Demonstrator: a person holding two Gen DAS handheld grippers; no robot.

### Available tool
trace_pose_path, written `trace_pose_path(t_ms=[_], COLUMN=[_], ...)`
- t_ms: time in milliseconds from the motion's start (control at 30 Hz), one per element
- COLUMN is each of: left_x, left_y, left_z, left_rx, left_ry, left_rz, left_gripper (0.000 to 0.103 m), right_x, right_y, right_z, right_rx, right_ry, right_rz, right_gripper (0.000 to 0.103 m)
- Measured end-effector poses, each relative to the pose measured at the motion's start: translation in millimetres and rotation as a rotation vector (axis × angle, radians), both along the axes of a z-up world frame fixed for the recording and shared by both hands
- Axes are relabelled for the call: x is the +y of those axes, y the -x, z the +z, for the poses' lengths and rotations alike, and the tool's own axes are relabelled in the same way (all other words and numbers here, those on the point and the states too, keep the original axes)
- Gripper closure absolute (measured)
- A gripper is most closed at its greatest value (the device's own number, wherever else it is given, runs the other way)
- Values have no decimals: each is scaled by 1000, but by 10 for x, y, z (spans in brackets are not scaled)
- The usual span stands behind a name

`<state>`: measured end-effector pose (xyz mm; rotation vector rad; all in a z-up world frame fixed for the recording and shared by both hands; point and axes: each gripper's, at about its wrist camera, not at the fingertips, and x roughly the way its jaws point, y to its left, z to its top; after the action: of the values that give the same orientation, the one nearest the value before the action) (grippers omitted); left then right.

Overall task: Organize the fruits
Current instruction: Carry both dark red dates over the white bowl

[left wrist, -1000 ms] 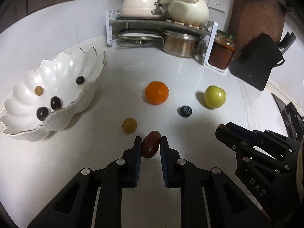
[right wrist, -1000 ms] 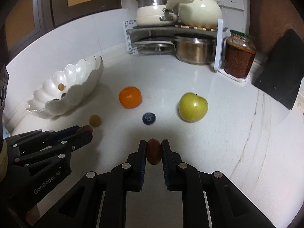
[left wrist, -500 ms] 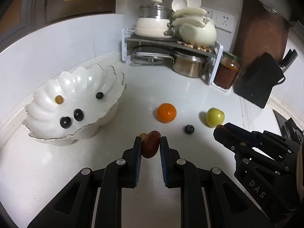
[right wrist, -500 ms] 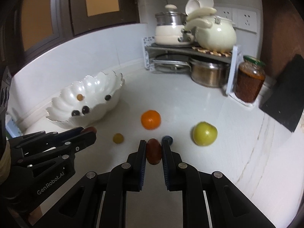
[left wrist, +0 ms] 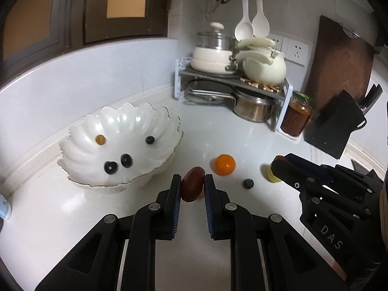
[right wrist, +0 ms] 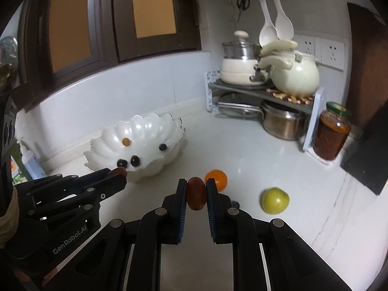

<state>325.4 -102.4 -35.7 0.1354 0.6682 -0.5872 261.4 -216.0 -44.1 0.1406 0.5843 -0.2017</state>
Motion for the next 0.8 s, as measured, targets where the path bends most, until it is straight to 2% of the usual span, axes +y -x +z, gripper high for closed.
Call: trace_pose_path(t_ms=[333, 800], left_x=[189, 486], left_y=[37, -58], left_z=[224, 451], left_rx=[-48, -109], left_ry=[23, 29], left_rz=[75, 184], left_gripper=[83, 83], right_x=[144, 368], right_y=[-123, -424], right_z=[227, 385], right_rx=[-48, -63], right_ry=[-27, -40], right_rz=[90, 180], right_gripper=[86, 86])
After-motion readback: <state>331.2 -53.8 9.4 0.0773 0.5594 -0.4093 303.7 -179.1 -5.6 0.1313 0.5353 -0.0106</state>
